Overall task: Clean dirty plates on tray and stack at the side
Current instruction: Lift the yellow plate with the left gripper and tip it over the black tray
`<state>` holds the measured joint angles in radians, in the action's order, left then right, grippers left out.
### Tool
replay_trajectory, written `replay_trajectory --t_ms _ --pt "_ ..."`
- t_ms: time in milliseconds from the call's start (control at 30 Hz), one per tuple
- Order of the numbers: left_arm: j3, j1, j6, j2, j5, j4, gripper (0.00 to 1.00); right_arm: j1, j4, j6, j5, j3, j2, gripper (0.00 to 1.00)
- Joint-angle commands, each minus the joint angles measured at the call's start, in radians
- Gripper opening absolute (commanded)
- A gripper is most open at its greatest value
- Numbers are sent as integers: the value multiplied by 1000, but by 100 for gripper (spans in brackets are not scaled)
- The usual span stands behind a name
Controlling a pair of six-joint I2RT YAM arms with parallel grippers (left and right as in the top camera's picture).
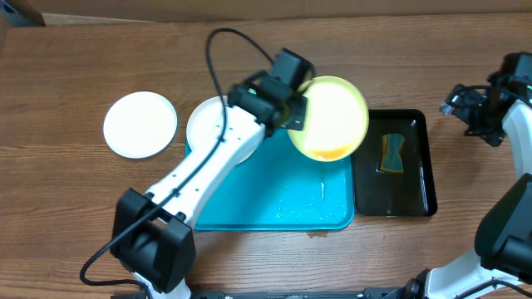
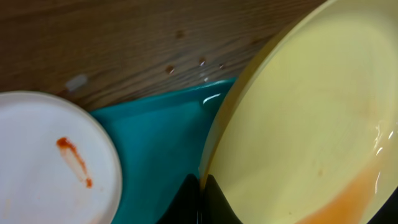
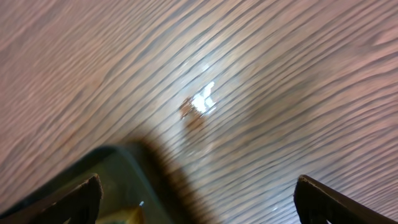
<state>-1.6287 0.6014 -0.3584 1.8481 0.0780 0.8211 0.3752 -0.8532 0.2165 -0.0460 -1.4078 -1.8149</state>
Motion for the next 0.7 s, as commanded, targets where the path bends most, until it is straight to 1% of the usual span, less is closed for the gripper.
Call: replay_trajectory --t_ms 0,133,300,433,667 --pt "-28 76 22 -4 89 -44 4 48 3 20 0 -12 18 100" --pt "-28 140 23 -4 116 -113 4 62 8 20 0 -12 18 100" --pt "-28 223 92 -4 222 -200 4 62 8 20 0 -12 18 100" --pt "-28 304 195 -4 390 -246 4 62 8 20 0 -12 18 100" --pt "-28 470 435 -4 750 -345 4 62 8 20 0 -12 18 100"
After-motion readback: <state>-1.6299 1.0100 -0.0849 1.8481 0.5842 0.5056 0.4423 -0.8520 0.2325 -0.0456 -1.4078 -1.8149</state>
